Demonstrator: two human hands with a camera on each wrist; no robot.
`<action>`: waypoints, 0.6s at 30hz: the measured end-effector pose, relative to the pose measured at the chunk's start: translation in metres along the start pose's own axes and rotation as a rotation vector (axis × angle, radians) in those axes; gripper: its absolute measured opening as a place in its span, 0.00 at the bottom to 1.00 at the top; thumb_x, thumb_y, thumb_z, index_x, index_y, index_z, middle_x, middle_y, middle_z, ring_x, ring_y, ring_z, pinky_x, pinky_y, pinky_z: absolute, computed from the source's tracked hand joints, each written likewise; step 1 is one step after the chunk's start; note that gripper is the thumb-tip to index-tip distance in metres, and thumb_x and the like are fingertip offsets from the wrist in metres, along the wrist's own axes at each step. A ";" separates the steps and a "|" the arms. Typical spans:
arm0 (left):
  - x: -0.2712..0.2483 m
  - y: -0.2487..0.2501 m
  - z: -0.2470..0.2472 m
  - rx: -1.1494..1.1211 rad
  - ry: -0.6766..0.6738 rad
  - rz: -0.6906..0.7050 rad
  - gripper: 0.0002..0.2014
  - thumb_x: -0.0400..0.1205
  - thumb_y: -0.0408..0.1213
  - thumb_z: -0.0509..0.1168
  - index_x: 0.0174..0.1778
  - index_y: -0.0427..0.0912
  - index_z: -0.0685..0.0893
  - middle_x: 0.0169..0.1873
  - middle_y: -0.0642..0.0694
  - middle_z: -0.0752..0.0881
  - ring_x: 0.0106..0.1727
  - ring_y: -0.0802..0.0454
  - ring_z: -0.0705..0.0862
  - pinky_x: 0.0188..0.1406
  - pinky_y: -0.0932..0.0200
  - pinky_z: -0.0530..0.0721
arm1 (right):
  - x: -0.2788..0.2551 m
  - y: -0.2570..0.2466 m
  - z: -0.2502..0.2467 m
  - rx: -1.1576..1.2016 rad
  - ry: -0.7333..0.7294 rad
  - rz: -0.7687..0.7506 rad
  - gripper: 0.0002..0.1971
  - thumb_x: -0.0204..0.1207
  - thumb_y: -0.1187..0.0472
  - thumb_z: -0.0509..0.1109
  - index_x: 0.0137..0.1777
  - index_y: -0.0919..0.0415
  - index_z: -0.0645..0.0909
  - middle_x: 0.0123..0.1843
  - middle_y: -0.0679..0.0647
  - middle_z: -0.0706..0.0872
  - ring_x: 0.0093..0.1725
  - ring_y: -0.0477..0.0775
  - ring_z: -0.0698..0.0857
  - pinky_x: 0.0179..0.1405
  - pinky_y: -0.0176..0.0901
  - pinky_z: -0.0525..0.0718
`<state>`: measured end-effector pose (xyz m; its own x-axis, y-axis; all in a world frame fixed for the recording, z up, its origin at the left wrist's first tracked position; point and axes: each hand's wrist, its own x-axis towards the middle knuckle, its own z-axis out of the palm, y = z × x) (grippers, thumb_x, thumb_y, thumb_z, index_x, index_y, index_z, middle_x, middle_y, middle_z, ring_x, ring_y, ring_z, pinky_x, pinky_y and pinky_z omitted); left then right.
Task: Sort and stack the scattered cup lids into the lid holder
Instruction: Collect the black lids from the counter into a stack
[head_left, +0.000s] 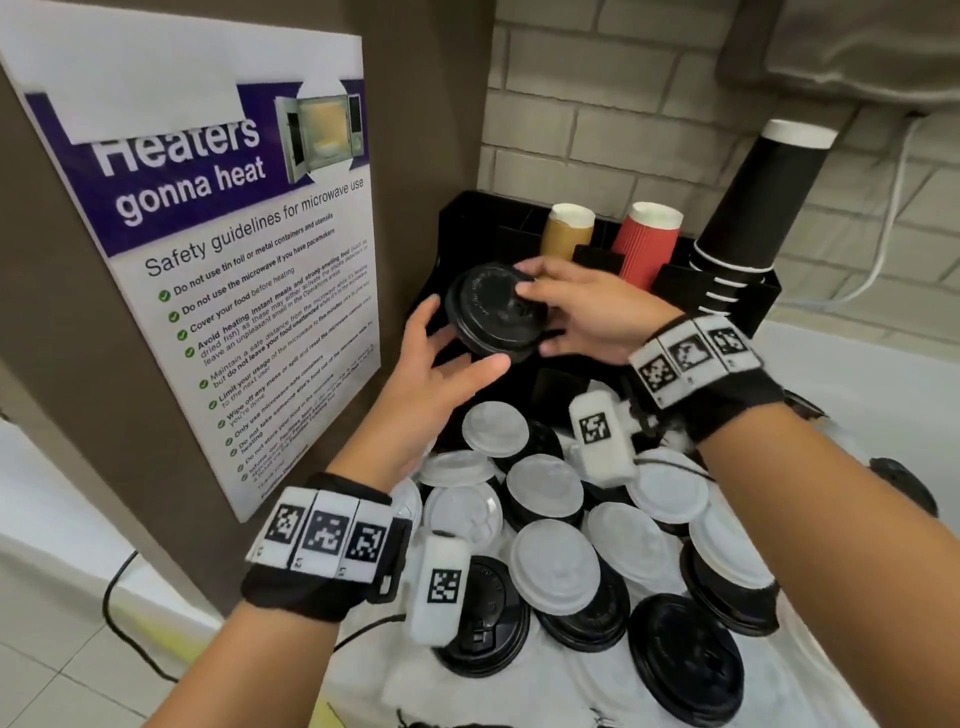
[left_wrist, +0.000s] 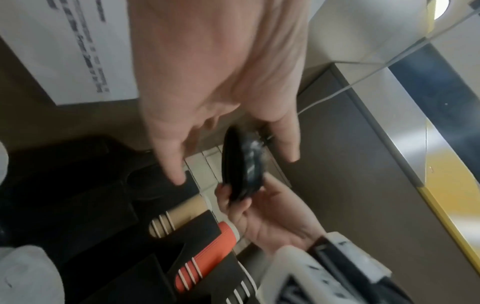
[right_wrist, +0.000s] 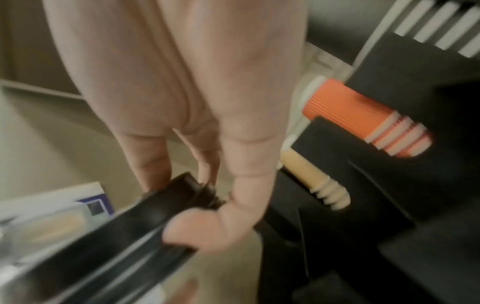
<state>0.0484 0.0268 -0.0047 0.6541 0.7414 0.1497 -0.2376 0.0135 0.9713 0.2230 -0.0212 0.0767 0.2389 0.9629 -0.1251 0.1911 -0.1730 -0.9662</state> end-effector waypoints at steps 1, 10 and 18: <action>0.001 -0.001 0.003 -0.013 -0.014 0.055 0.51 0.68 0.44 0.82 0.82 0.58 0.58 0.77 0.50 0.72 0.72 0.57 0.79 0.68 0.54 0.80 | -0.009 0.003 0.004 0.114 -0.089 0.022 0.06 0.85 0.60 0.60 0.59 0.53 0.75 0.49 0.54 0.82 0.43 0.51 0.82 0.33 0.39 0.82; -0.014 -0.002 0.025 -0.229 0.007 0.164 0.41 0.63 0.42 0.78 0.73 0.55 0.70 0.67 0.44 0.79 0.65 0.48 0.84 0.53 0.51 0.86 | -0.051 0.019 0.007 -0.125 -0.157 -0.218 0.27 0.78 0.61 0.69 0.75 0.43 0.69 0.68 0.50 0.80 0.65 0.51 0.82 0.61 0.49 0.85; -0.026 0.010 0.032 -0.288 -0.084 0.065 0.61 0.50 0.62 0.85 0.77 0.42 0.67 0.67 0.31 0.77 0.64 0.36 0.80 0.59 0.39 0.79 | -0.073 0.015 0.011 -0.275 -0.134 -0.403 0.35 0.68 0.67 0.79 0.73 0.46 0.71 0.65 0.51 0.79 0.64 0.50 0.83 0.60 0.42 0.84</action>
<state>0.0520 -0.0137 0.0069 0.6850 0.6892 0.2363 -0.4666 0.1659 0.8687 0.1982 -0.0921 0.0694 -0.0267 0.9794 0.2003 0.4913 0.1873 -0.8506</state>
